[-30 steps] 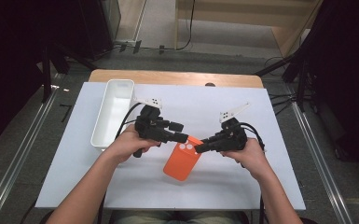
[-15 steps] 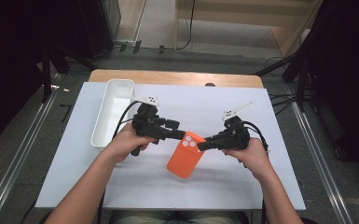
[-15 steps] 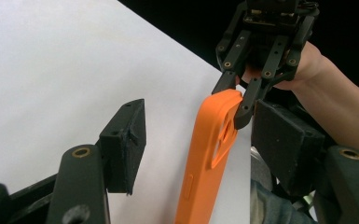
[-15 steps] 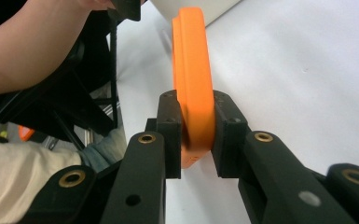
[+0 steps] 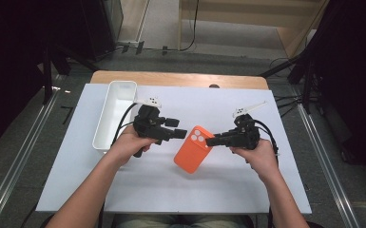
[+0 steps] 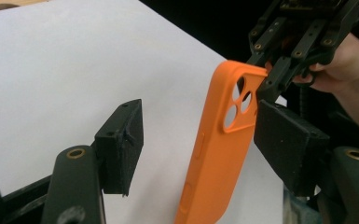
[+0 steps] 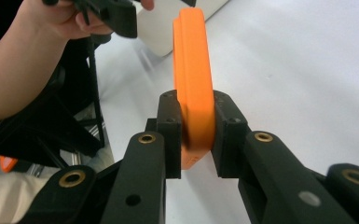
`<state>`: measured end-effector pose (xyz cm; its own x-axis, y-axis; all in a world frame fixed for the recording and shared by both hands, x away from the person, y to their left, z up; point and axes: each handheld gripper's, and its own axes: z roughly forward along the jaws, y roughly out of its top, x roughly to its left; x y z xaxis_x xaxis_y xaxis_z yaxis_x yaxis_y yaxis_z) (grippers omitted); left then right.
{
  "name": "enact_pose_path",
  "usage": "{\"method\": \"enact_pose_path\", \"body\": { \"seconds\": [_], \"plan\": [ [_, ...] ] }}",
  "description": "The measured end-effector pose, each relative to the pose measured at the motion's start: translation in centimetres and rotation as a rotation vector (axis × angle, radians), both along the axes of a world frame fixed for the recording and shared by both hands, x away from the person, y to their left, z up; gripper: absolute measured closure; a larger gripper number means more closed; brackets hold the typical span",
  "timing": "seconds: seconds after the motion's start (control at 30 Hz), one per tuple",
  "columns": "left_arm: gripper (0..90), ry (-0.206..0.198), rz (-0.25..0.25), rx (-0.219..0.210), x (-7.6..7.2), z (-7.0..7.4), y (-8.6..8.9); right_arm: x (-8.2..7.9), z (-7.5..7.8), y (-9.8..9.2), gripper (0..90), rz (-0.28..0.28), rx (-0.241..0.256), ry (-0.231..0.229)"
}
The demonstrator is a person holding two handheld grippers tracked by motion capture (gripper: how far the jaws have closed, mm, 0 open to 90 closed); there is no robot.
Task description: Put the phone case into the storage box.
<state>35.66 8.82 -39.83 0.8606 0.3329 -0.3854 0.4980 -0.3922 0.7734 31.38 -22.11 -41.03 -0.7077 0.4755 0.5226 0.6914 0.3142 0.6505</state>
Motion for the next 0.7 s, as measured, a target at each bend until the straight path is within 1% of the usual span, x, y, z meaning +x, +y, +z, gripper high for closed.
{"method": "enact_pose_path", "body": {
  "seconds": [0.1,0.13,0.17,0.23,0.37,0.4,0.47,0.5,0.53,0.57,0.6,0.63,0.7],
  "plan": [
    [32.6,-0.01,0.009,0.008,-0.05,-0.03,-0.09,0.1,0.07,-0.14,74.7,-0.03,0.0,0.003],
    [32.1,-0.015,0.011,0.012,-0.12,-0.02,-0.15,0.09,0.09,-0.15,74.7,-0.032,0.007,0.011],
    [29.5,-0.025,0.013,0.014,-0.19,-0.04,-0.23,0.07,0.14,-0.17,74.7,-0.036,0.006,0.016],
    [28.7,-0.045,0.014,0.028,-0.37,0.01,-0.33,0.08,0.16,-0.13,74.7,-0.049,-0.001,0.015],
    [28.6,-0.056,0.015,0.022,-0.58,0.07,-0.45,0.13,0.35,-0.1,74.7,-0.09,0.0,0.035],
    [28.5,-0.056,0.017,0.02,-0.59,0.08,-0.46,0.13,0.39,-0.1,74.7,-0.099,-0.003,0.031],
    [24.8,-0.051,0.016,0.022,-0.6,0.0,-0.51,0.1,0.51,-0.02,74.7,-0.113,-0.009,0.043],
    [24.6,-0.042,0.001,0.015,-0.6,-0.14,-0.53,0.11,0.52,-0.01,74.7,-0.117,-0.011,0.045],
    [24.6,-0.042,0.001,0.015,-0.6,-0.14,-0.53,0.14,0.51,0.0,74.7,-0.122,-0.011,0.043],
    [24.6,-0.029,-0.005,0.002,-0.73,-0.35,-0.56,0.17,0.52,0.01,74.7,-0.131,-0.014,0.041],
    [24.6,-0.039,-0.001,0.009,-0.81,-0.38,-0.57,0.14,0.58,0.03,74.7,-0.135,-0.013,0.043],
    [24.5,-0.039,-0.001,0.009,-0.81,-0.38,-0.57,0.13,0.62,0.05,74.7,-0.142,-0.011,0.048],
    [24.5,-0.066,0.01,0.018,-0.91,-0.37,-0.57,0.19,0.65,0.1,74.7,-0.143,-0.018,0.045]
  ]
}}
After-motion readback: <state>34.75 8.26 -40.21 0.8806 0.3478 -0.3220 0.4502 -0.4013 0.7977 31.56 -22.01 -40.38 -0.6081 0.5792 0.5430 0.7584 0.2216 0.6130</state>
